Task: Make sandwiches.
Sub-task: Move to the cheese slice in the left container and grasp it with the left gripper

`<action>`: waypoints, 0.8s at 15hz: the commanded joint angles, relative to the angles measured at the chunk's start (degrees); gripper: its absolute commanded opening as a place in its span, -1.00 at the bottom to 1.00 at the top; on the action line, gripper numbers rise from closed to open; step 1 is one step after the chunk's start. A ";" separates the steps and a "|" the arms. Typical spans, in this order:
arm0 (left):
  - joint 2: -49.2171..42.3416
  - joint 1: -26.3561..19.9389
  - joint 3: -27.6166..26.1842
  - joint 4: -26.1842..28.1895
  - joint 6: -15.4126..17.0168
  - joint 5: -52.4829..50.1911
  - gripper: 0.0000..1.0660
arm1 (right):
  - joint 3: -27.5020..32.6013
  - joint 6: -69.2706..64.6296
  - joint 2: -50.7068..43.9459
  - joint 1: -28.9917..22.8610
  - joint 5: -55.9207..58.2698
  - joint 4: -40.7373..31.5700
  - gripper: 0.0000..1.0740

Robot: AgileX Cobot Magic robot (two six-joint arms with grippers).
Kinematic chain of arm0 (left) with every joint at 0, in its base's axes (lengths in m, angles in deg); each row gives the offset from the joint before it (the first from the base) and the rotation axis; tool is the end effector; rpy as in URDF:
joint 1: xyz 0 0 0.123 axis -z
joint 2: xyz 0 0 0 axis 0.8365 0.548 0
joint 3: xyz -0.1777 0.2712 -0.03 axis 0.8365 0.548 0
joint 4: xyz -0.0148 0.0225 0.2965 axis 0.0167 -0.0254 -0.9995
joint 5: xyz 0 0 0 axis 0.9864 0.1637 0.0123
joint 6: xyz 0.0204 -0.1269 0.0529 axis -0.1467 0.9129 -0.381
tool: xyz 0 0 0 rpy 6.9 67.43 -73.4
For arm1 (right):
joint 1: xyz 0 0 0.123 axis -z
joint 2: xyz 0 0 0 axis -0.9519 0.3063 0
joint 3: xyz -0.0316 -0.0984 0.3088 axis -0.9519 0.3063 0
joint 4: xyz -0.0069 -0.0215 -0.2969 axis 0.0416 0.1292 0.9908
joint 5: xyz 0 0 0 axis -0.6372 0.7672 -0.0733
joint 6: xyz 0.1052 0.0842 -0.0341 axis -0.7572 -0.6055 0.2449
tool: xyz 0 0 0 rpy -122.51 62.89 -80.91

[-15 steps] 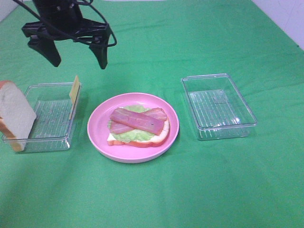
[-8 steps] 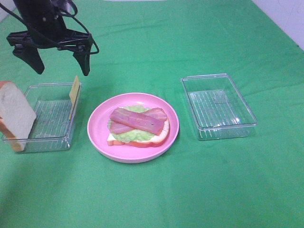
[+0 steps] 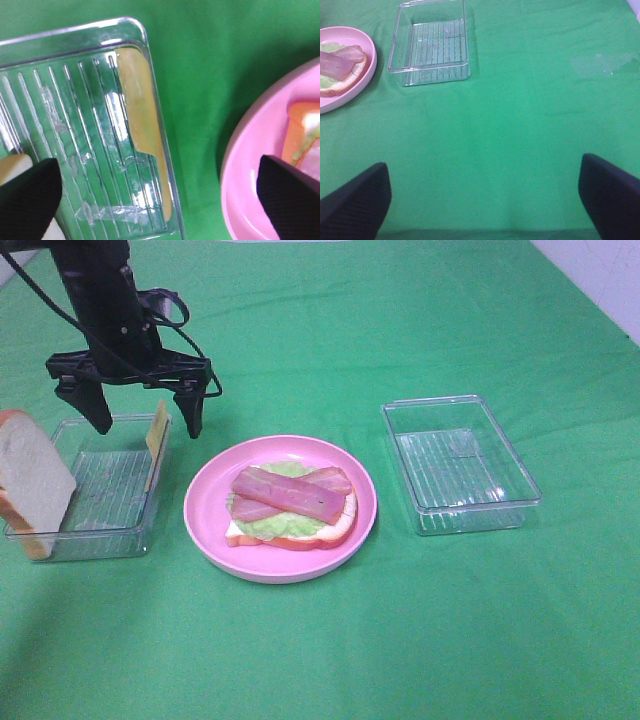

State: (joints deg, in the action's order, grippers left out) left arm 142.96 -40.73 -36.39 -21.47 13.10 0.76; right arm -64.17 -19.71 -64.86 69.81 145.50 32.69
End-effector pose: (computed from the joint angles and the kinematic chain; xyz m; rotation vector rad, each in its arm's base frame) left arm 0.5225 -0.1559 0.1452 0.1158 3.0587 -0.0908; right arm 0.0393 0.0016 0.2565 -0.0309 2.1276 0.0316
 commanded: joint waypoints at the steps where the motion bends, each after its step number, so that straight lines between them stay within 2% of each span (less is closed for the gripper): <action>1: 1.38 0.29 -0.40 0.69 0.40 2.23 0.83 | 0.17 0.69 -1.78 0.17 0.00 0.00 0.80; 3: 2.12 0.29 -0.40 0.69 0.23 0.92 0.79 | 0.17 0.69 -1.78 0.17 0.00 0.00 0.80; 5: 2.12 0.29 -0.40 0.69 0.17 0.06 0.55 | 0.17 0.69 -1.78 0.17 0.00 0.00 0.80; 7: 2.12 0.29 -0.40 0.80 0.23 -0.23 0.06 | 0.17 0.69 -1.78 0.17 0.00 0.00 0.80; 8: 2.12 0.29 -0.40 0.86 0.23 -0.23 -0.04 | 0.17 0.69 -1.78 0.17 0.00 0.00 0.80; 12: 2.12 0.29 -0.40 0.97 0.23 -0.34 -0.03 | 0.17 0.69 -1.78 0.17 0.00 0.00 0.80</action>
State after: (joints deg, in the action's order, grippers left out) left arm 144.85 -40.73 -36.62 -21.13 13.10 0.65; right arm -64.17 -19.71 -64.86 69.81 145.50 32.69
